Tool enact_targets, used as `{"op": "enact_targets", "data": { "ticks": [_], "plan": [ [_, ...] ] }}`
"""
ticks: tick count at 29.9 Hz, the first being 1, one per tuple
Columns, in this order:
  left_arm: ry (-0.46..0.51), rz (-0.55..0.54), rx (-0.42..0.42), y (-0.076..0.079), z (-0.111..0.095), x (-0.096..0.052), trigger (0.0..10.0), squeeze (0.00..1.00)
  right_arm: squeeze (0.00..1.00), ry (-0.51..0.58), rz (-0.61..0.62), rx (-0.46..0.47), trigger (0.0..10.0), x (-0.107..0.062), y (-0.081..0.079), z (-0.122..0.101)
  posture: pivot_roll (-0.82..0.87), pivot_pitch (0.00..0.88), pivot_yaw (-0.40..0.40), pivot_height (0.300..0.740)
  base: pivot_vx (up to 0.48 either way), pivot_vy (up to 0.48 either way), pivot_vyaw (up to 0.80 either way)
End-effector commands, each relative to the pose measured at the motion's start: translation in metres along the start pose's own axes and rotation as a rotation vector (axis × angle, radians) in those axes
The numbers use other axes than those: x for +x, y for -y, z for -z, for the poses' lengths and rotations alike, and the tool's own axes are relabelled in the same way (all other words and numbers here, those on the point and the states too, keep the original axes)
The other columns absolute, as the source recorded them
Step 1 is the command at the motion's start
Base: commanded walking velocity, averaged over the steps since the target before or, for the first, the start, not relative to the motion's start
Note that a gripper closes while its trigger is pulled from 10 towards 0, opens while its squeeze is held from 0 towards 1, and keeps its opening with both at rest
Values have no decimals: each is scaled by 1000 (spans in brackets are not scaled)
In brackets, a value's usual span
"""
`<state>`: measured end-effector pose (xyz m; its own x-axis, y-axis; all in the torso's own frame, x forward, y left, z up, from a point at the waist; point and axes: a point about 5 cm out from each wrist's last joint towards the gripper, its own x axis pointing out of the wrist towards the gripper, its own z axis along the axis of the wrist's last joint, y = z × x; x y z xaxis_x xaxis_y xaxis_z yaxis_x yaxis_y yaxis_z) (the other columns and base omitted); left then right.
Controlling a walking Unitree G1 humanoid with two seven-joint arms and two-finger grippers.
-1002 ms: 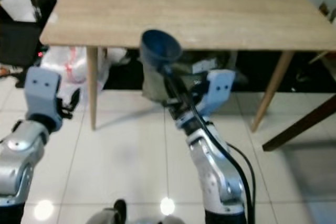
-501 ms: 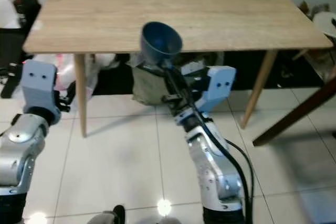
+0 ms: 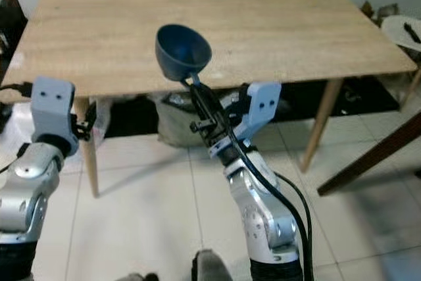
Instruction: Setting the table
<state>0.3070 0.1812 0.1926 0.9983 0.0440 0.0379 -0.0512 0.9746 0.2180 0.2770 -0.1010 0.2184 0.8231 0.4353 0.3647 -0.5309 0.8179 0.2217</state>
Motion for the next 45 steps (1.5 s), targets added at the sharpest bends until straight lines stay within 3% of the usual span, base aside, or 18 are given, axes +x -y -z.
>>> {"op": "enact_targets", "data": {
  "ticks": [1, 10, 17, 21, 23, 26, 29, 32, 40, 45],
  "plan": [
    [-14, -10, 4, -2, 4, -3, 10000, 333, 0, 8, -16, 14, 10000, 0, -2, 0, -78, 99, 47, 740, 458, 0, 0],
    [-8, -18, 5, -3, 3, -2, 10000, 337, 0, 10, -22, 14, 10000, 1, -2, 0, -75, 97, 46, 740, 458, 0, 0],
    [72, -12, 14, -9, -4, -3, 10000, 361, 0, 40, 34, -41, 10000, 7, 4, -3, -74, 95, 47, 740, 461, 0, 0],
    [148, 110, -3, -15, -15, -9, 10000, 353, 0, 55, 92, -92, 10000, 11, 11, -4, -68, 94, 46, 740, 461, 0, 0],
    [161, 230, -49, -19, -23, -14, 10000, 357, 0, 55, 123, -130, 10000, 13, 18, -5, -60, 94, 44, 740, 461, 0, 0],
    [165, 291, -66, -21, -27, -16, 10000, 353, 0, 54, 140, -149, 10000, 14, 22, -6, -57, 93, 44, 740, 461, 0, 0],
    [170, 442, -75, -24, -34, -23, 10000, 349, 0, 49, 169, -215, 10000, 16, 32, -8, -55, 92, 45, 740, 461, 0, 0],
    [160, 518, -97, -22, -36, -26, 10000, 341, 0, 43, 188, -247, 10000, 19, 37, -8, -53, 90, 46, 740, 463, 0, 0],
    [150, 608, -108, -10, -35, -30, 10000, 333, 0, 32, 210, -327, 10000, 27, 40, -5, -53, 89, 49, 740, 463, 0, 0],
    [120, 640, -128, -3, -31, -31, 10000, 314, 0, -18, 131, -251, 10000, 27, 35, 8, -50, 87, 50, 740, 407, 0, 0]
  ]
}}
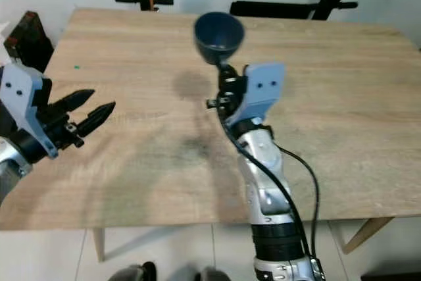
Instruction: Setting the table
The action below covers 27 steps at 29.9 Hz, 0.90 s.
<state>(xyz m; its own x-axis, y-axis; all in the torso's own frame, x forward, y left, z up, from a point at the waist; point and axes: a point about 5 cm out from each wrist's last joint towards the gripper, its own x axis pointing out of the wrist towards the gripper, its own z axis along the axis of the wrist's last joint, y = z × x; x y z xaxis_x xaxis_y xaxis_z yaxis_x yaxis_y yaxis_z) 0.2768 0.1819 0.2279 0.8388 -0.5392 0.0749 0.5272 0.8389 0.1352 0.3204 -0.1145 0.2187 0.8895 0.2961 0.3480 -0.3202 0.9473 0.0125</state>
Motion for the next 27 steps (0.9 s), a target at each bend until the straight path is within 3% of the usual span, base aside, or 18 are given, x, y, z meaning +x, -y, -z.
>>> {"op": "enact_targets", "data": {
  "ticks": [1, 6, 11, 14, 25, 27],
  "plan": [
    [-21, 39, -21, 7, 5, 1, 10000, 314, 0, -19, -28, 33, 10000, -3, 0, 5, -50, 87, 50, 740, 364, 0, 0],
    [-26, 38, -33, 4, 7, 4, 10000, 255, 0, -98, -128, 38, 10000, -10, -13, 21, -50, 86, 49, 740, 73, 0, 0],
    [-22, 60, -44, 0, 8, 3, 10000, 275, 0, -112, -106, 35, 10000, -10, -11, 27, -48, 84, 47, 740, 0, 0, 0],
    [-18, 134, -110, 0, 13, 3, 10000, 294, 0, -134, -81, 7, 10000, -6, -10, 38, -42, 80, 44, 740, 0, 0, 0],
    [-15, 155, -93, -2, 13, 15, 10000, 294, 0, -160, 2, -46, 10000, -1, -1, 51, -41, 82, 37, 740, 0, 0, 0],
    [-22, 161, -93, -1, 16, 16, 10000, 290, 0, -178, 1, -12, 10000, -1, 0, 57, -40, 88, 37, 740, 0, 0, 0]
  ]
}}
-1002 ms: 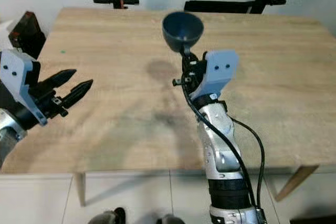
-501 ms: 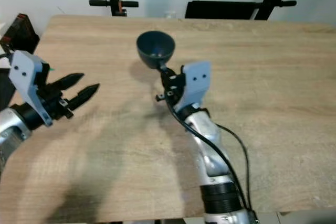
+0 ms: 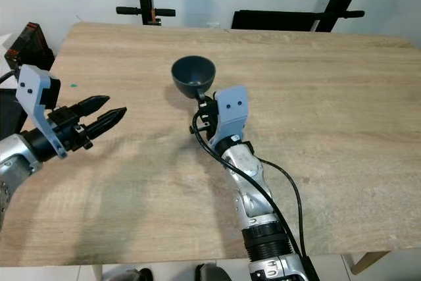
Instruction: Setting the table
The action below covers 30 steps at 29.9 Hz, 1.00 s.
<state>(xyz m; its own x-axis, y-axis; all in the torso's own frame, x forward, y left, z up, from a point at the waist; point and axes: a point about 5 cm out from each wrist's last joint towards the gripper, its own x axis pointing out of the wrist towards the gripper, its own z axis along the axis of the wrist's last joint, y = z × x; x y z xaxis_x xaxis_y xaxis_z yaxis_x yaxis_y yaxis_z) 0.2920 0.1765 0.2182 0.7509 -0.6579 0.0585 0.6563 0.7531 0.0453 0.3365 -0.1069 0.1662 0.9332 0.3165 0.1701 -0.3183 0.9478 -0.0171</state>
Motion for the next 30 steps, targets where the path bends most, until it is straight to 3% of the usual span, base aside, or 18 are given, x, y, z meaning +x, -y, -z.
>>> {"op": "enact_targets", "data": {
  "ticks": [1, 6, 10, 14, 28, 29, 30],
  "plan": [
    [-25, 10, 11, 1, 6, 2, 10000, 294, 0, -1, -6, 32, 10000, 1, 1, 5, -38, 93, 37, 740, 0, 0, 0],
    [-51, 9, 35, 0, 10, 5, 10000, 302, 0, -4, -14, 78, 10000, 0, 2, 15, -33, 102, 36, 740, 0, 0, 0],
    [-149, 41, 180, -2, 16, 4, 10000, 306, 0, -28, -1, 101, 10000, 0, 6, 28, -16, 119, 44, 740, 0, 0, 0],
    [-178, 56, 242, -6, 12, -3, 10000, 306, 0, -28, -2, 113, 10000, 1, 6, 30, -7, 125, 51, 740, 0, 0, 0],
    [-190, 68, 247, -1, 18, -4, 10000, 302, 0, 43, 1, 90, 10000, 5, 6, 20, -6, 129, 59, 740, 0, 0, 0],
    [-189, 73, 245, 0, 19, -3, 10000, 302, 467, 53, 2, 80, 10000, 6, 6, 17, -6, 129, 59, 740, 0, 0, 0],
    [-189, 73, 245, 0, 19, -3, 10000, 302, 467, 53, 2, 80, 10000, 6, 6, 17, -6, 129, 59, 740, 0, 0, 0]
  ]
}}
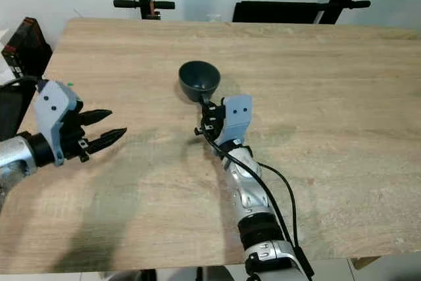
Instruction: Setting the table
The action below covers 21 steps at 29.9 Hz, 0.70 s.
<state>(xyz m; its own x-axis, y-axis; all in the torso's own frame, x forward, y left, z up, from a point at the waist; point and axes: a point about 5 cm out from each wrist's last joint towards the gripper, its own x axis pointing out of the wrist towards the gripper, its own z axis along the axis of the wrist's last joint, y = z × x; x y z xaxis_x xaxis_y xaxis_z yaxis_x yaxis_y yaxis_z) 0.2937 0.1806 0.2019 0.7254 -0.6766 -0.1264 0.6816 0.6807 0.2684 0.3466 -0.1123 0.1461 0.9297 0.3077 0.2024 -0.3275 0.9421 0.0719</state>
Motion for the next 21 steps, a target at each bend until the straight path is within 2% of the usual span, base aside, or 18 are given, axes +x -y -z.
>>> {"op": "enact_targets", "data": {
  "ticks": [1, 10, 11, 12, 13, 17, 20, 21],
  "plan": [
    [-8, 17, 12, 6, 4, 1, 10000, 298, 1000, 35, -2, -13, 10000, 2, -2, -6, -15, 126, 58, 740, 0, 0, 0],
    [-4, 27, 4, 9, 5, 2, 10000, 298, 1000, 77, -3, -25, 10000, 2, -2, -14, -22, 125, 52, 740, 0, 0, 0],
    [-1, 25, 1, 9, 5, 2, 10000, 298, 404, 83, 0, -25, 10000, 0, -2, -15, -25, 125, 49, 740, 0, 0, 0],
    [1, 24, 0, 9, 5, 3, 10000, 298, 404, 87, 3, -25, 10000, -2, -1, -16, -25, 125, 49, 740, 0, 0, 0],
    [4, 23, -3, 10, 5, 3, 10000, 298, 0, 98, 14, -22, 10000, -6, 1, -19, -28, 125, 47, 740, 0, 0, 0],
    [20, 21, -21, 13, 4, 4, 10000, 302, 0, 127, 49, -25, 10000, -20, 5, -26, -34, 126, 46, 740, 0, 0, 0],
    [35, -4, -47, 17, 3, 5, 10000, 302, 0, 159, 103, -16, 10000, -43, 9, -37, -49, 128, 56, 740, 0, 0, 0],
    [35, -4, -47, 17, 3, 5, 10000, 302, 0, 159, 103, -16, 10000, -43, 9, -37, -49, 128, 56, 740, 0, 0, 0]
  ]
}}
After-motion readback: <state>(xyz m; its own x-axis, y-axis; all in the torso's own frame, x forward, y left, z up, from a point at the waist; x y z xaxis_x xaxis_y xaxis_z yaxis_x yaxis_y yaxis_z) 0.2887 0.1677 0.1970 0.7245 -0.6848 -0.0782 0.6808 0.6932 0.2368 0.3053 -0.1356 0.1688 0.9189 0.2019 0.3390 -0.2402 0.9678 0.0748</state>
